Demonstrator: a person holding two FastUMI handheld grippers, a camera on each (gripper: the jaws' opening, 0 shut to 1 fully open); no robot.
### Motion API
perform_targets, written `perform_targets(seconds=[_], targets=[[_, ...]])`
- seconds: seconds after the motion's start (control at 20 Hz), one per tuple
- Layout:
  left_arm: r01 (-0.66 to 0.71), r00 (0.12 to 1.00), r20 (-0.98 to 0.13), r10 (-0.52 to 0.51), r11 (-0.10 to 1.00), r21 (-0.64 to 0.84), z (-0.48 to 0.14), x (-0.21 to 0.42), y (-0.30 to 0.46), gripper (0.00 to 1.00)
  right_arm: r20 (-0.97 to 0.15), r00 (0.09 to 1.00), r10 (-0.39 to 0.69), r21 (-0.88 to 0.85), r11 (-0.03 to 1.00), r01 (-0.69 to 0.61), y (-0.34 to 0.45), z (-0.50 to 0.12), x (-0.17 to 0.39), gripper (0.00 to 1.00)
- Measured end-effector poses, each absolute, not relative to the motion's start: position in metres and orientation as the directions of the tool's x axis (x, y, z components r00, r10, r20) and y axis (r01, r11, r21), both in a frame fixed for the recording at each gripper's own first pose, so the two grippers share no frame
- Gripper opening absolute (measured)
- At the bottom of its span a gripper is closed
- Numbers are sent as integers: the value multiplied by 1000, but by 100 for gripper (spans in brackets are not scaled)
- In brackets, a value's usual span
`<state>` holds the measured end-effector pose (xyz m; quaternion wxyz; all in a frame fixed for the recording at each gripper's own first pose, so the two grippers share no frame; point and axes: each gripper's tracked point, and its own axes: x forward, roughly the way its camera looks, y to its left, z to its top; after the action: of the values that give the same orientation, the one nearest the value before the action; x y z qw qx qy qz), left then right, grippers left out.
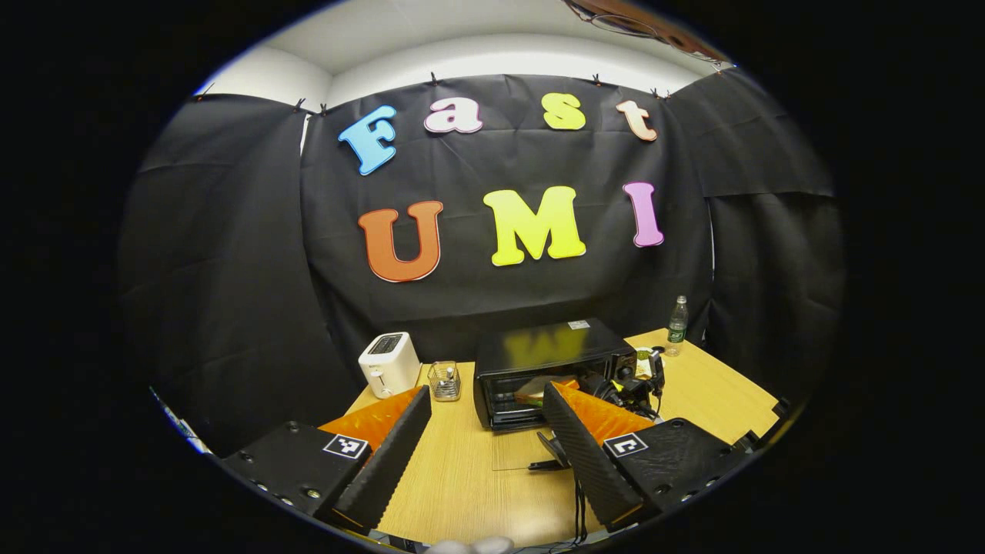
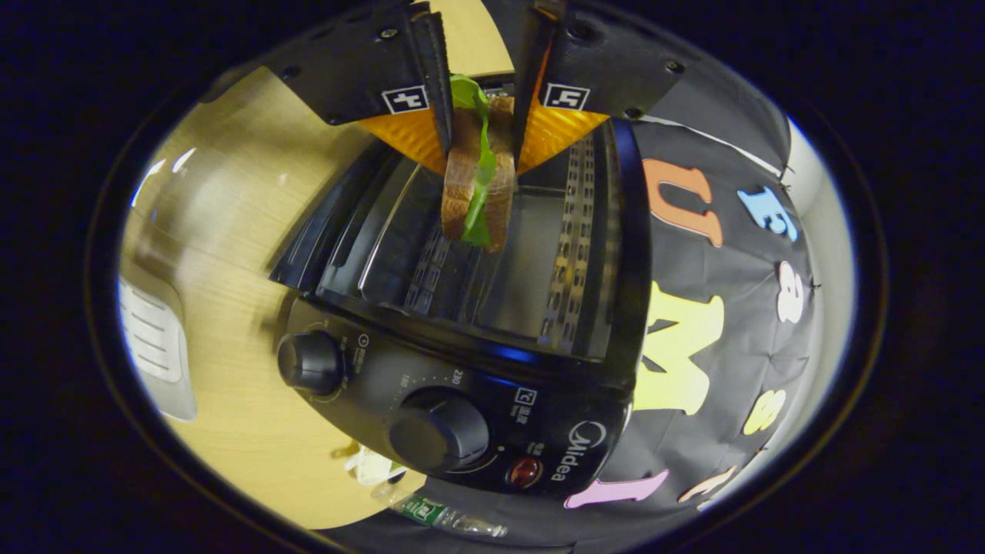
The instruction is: Open the electric oven with the left hand, put the food in, and close the electric oven.
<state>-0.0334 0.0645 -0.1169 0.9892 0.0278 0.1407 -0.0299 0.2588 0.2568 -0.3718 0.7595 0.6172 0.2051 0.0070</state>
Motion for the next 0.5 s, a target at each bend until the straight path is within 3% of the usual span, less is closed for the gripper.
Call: perform_targets(seconds=[0.15,0.35,0.45,0.5], targets=[[74,951,-303,-61,997,33,-124,-36,61,95,-326,911,252,922,297,247,260,-373,262,40],[78,956,-287,-65,996,35,-117,-38,56,95,-382,898,218,855,453,254,256,-376,264,43],[79,955,-287,-67,996,32,-116,-40,53,95,-421,880,219,806,535,252,260,-381,259,60],[80,956,-285,-68,996,31,-115,-41,52,95,-428,881,199,782,570,252,254,-382,261,94]])
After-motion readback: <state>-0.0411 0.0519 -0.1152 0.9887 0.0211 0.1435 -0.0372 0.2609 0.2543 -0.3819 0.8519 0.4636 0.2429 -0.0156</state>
